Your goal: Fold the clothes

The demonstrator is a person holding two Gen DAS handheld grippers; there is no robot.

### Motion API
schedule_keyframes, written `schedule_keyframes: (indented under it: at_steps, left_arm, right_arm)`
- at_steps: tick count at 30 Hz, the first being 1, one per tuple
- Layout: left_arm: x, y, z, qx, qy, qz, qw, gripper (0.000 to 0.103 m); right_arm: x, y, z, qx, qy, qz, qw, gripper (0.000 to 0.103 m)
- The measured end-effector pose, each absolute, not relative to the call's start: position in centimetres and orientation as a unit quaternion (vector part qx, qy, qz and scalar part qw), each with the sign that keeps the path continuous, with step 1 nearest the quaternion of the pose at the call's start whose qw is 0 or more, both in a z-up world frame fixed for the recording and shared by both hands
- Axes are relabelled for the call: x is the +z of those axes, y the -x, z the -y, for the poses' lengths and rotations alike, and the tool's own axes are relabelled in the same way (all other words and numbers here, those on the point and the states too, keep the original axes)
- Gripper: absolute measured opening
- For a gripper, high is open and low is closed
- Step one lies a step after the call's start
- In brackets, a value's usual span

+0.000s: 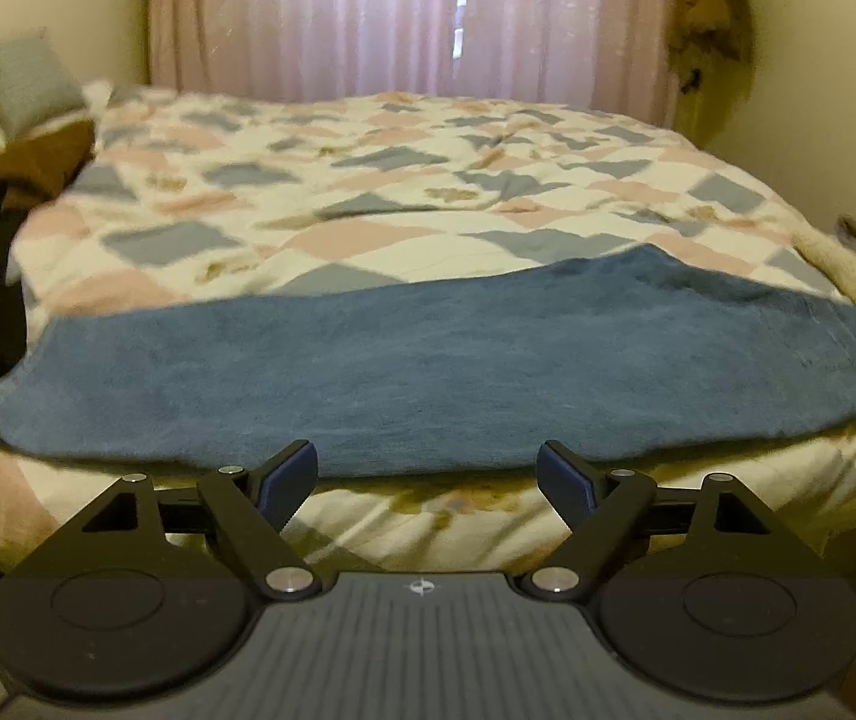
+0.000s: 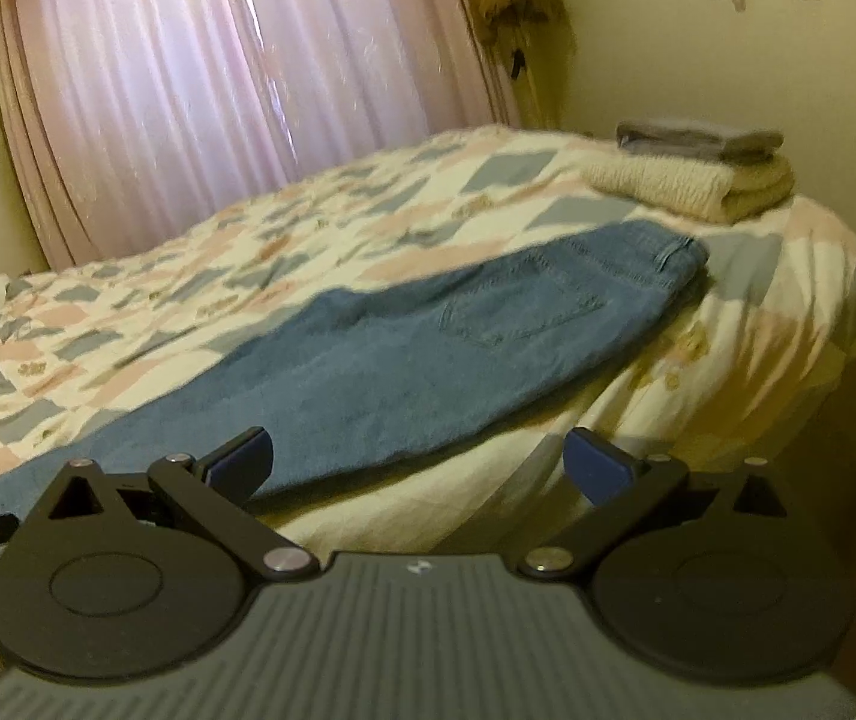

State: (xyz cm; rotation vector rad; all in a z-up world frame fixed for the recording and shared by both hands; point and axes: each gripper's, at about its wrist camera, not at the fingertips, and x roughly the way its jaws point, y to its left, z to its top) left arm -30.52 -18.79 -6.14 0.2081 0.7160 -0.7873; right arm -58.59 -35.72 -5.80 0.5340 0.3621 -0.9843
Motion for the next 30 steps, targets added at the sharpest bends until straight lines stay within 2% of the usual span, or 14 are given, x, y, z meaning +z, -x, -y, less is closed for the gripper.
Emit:
schedule_keyframes:
  at_steps: [7,11,14,22,25,26,30]
  left_arm:
    - [-11.1,19.0,9.5,-0.238,0.073,-0.406,0.880,0.085]
    - [-14.9,13.3,3.1,-0.175,0.220,-0.440,0.853,0.079]
    - [-16.6,10.7,-0.1,-0.156,0.306,-0.437,0.831,0.075]
    - [-18.6,7.8,-0.9,-0.132,0.308,-0.430,0.838,0.073]
    - [-19.4,8.0,-1.9,-0.123,0.345,-0.415,0.833,0.073]
    - [-19.5,8.0,-2.4,-0.125,0.368,-0.408,0.826,0.070]
    - [-18.2,7.2,-3.3,-0.148,0.398,-0.374,0.824,0.068]
  right_arm:
    - [-8.2,53.8,38.4,-0.445,-0.258,-0.222,0.828,0.102]
    - [-8.8,50.3,39.5,-0.430,-0.244,-0.244,0.834,0.102]
    - [-8.8,47.8,39.9,-0.419,-0.230,-0.254,0.841,0.102]
    - [-9.4,43.4,40.4,-0.391,-0.214,-0.282,0.849,0.102]
    - [-9.8,42.7,40.6,-0.389,-0.214,-0.292,0.847,0.102]
    - [-9.9,42.6,40.7,-0.388,-0.214,-0.295,0.847,0.102]
    - [-10.3,42.3,41.1,-0.389,-0.215,-0.302,0.843,0.102]
